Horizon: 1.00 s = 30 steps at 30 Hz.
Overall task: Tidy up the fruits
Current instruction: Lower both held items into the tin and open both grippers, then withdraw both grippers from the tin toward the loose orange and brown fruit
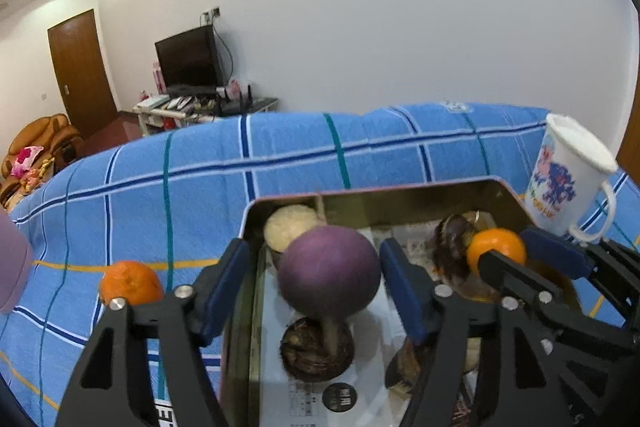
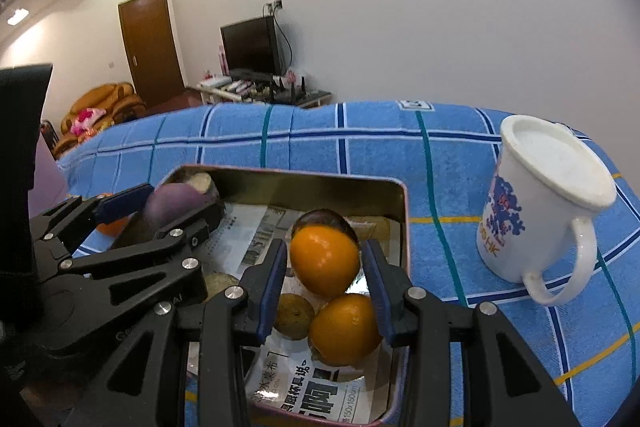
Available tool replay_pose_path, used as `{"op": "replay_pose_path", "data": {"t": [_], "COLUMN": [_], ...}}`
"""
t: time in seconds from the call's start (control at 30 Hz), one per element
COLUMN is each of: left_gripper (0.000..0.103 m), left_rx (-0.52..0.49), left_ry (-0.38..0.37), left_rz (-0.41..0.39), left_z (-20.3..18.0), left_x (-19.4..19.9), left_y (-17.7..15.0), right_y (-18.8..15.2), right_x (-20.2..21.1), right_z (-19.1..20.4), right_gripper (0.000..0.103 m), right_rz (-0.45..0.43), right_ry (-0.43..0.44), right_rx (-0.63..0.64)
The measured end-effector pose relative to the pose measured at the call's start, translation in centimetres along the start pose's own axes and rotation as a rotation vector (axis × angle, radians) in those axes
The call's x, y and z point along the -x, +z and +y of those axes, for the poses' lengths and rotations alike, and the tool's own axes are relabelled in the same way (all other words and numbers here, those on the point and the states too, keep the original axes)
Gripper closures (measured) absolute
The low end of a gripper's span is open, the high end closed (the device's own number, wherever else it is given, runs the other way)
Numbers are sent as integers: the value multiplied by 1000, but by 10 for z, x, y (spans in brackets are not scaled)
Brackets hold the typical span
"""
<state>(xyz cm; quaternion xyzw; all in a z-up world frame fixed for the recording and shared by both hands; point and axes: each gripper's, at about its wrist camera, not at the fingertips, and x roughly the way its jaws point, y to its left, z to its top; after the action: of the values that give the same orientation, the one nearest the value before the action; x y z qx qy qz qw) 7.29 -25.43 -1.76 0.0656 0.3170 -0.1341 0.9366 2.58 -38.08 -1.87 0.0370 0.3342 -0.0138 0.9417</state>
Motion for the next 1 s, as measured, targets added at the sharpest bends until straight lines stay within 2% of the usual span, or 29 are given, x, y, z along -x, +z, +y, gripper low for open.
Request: {"op": "replay_pose_path", "data": {"t": [0.13, 0.2, 0.27, 0.33, 0.43, 0.57, 0.73, 1.0], "left_gripper": [15, 5, 0, 0, 0, 0, 0, 0], "left_rx": [17, 19, 29, 38, 41, 26, 10, 23], "left_ry": [31, 40, 43, 38, 35, 65, 139, 142], "left_rz": [-31, -64, -107, -138, -154, -167, -193, -190], "left_z": [4, 6, 10, 12, 15, 18, 25, 38], "left_x": [9, 17, 27, 35, 41, 47, 52, 64], "left_y": [0, 0, 1, 1, 0, -6, -17, -29], "right_y": [-1, -2, -2, -3, -4, -5, -7, -11], "right_x": [8, 14, 23, 33, 49, 57, 65, 75], "right_z": [-1, -1, -3, -4, -5, -4, 1, 10], "right_gripper": [60, 60, 58, 44, 34, 34, 34, 34], "right_rz": [-37, -71, -122, -192, -301, -350, -393, -423], "right_ry": [11, -3, -19, -46, -89, -118, -142, -204], "right_rx": [-3, -4, -15, -25, -34, -34, -15, -25]}}
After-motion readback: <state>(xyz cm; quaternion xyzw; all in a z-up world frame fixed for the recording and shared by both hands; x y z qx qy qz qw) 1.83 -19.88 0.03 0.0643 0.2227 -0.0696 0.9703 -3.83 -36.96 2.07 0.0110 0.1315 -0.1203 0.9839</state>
